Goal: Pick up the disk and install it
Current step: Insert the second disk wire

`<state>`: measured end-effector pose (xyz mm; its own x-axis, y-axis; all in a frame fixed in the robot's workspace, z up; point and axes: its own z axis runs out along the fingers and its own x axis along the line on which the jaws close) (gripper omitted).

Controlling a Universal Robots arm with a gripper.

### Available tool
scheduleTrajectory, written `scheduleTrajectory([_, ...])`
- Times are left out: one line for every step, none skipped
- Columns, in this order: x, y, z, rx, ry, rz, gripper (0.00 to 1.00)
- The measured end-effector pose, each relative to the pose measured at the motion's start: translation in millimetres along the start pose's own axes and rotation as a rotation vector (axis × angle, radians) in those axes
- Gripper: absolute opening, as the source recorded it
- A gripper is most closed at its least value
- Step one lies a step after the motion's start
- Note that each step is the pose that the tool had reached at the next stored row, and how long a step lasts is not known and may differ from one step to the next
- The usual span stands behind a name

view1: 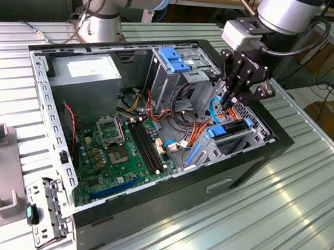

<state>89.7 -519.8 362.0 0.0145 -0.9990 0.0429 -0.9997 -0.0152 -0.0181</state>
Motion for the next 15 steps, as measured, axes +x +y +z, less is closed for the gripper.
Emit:
scheduleTrajectory([2.6, 0.0, 0.3, 0.0, -0.0001, 0.0, 0.16])
scheduleTrajectory([3.4, 0.1, 0.5, -0.0002, -0.0001, 0.0, 0.16])
scheduleTrajectory([4.3, 0.0, 0.5, -0.0006, 0.0001, 0.001, 0.16])
scheduleTrajectory([5.0, 0.0, 0.6, -0.0011, 0.0001, 0.001, 0.16])
scheduleTrajectory([6.4, 0.0, 0.8, -0.0019, 0.0001, 0.002, 0.16])
scheduleTrajectory([8.9, 0.1, 1.1, -0.0029, 0.0001, 0.004, 0.16])
scheduleTrajectory([10.8, 0.1, 1.2, -0.0033, 0.0002, 0.006, 0.16])
scheduleTrajectory([13.0, 0.1, 1.3, -0.0039, 0.0002, 0.008, 0.16])
scheduleTrajectory([15.8, -0.2, 1.6, -0.0049, 0.0002, 0.009, 0.16])
scheduleTrajectory([16.9, -0.4, 1.7, -0.0053, 0.0003, 0.011, 0.16])
scheduleTrajectory([18.3, -0.8, 1.9, -0.0057, 0.0003, 0.013, 0.16])
scheduleTrajectory([19.7, -1.4, 2.3, -0.0063, 0.0002, 0.016, 0.16])
scheduleTrajectory([20.4, -1.9, 2.5, -0.0067, 0.0004, 0.019, 0.16])
scheduleTrajectory([21.2, -2.3, 2.9, -0.0069, 0.0004, 0.021, 0.16])
scheduleTrajectory([23.3, -2.9, 3.7, -0.0072, 0.0005, 0.023, 0.16])
